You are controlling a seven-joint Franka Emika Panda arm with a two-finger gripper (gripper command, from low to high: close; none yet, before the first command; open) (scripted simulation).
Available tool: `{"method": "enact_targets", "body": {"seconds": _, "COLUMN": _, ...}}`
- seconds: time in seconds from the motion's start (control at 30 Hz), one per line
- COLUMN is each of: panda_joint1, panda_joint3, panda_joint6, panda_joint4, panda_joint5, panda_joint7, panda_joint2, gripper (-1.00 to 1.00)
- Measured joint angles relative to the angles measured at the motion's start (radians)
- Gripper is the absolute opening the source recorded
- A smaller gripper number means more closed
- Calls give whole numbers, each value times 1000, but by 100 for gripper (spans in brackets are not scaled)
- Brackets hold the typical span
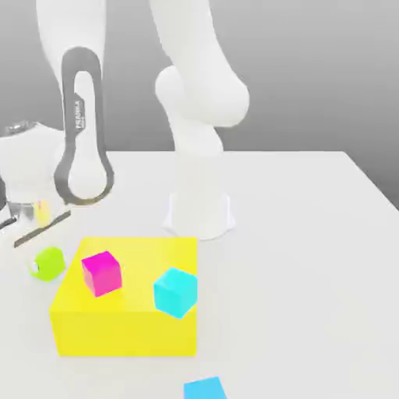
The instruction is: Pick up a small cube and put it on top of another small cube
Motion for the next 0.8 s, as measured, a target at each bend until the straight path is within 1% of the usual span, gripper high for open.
{"method": "enact_targets", "body": {"seconds": 0.1, "panda_joint1": 14, "panda_joint3": -16, "panda_joint6": -90, "panda_joint4": -16, "panda_joint5": -72, "panda_joint7": 64, "panda_joint2": -107, "gripper": -100}}
{"method": "enact_targets", "body": {"seconds": 0.17, "panda_joint1": 60, "panda_joint3": 5, "panda_joint6": -168, "panda_joint4": -6, "panda_joint5": -109, "panda_joint7": 154, "panda_joint2": -177, "gripper": -100}}
{"method": "enact_targets", "body": {"seconds": 0.23, "panda_joint1": 102, "panda_joint3": 41, "panda_joint6": -251, "panda_joint4": 10, "panda_joint5": -123, "panda_joint7": 246, "panda_joint2": -245, "gripper": -100}}
{"method": "enact_targets", "body": {"seconds": 0.33, "panda_joint1": 153, "panda_joint3": 110, "panda_joint6": -374, "panda_joint4": 35, "panda_joint5": -109, "panda_joint7": 367, "panda_joint2": -344, "gripper": -100}}
{"method": "enact_targets", "body": {"seconds": 0.5, "panda_joint1": 269, "panda_joint3": 240, "panda_joint6": -571, "panda_joint4": 76, "panda_joint5": -38, "panda_joint7": 540, "panda_joint2": -498, "gripper": -100}}
{"method": "enact_targets", "body": {"seconds": 0.57, "panda_joint1": 286, "panda_joint3": 264, "panda_joint6": -554, "panda_joint4": 70, "panda_joint5": -30, "panda_joint7": 571, "panda_joint2": -486, "gripper": -100}}
{"method": "enact_targets", "body": {"seconds": 0.67, "panda_joint1": 287, "panda_joint3": 278, "panda_joint6": -449, "panda_joint4": 42, "panda_joint5": -36, "panda_joint7": 588, "panda_joint2": -409, "gripper": -100}}
{"method": "enact_targets", "body": {"seconds": 0.7, "panda_joint1": 287, "panda_joint3": 280, "panda_joint6": -416, "panda_joint4": 33, "panda_joint5": -37, "panda_joint7": 590, "panda_joint2": -384, "gripper": 100}}
{"method": "enact_targets", "body": {"seconds": 0.8, "panda_joint1": 287, "panda_joint3": 280, "panda_joint6": -416, "panda_joint4": 33, "panda_joint5": -37, "panda_joint7": 590, "panda_joint2": -384, "gripper": 100}}
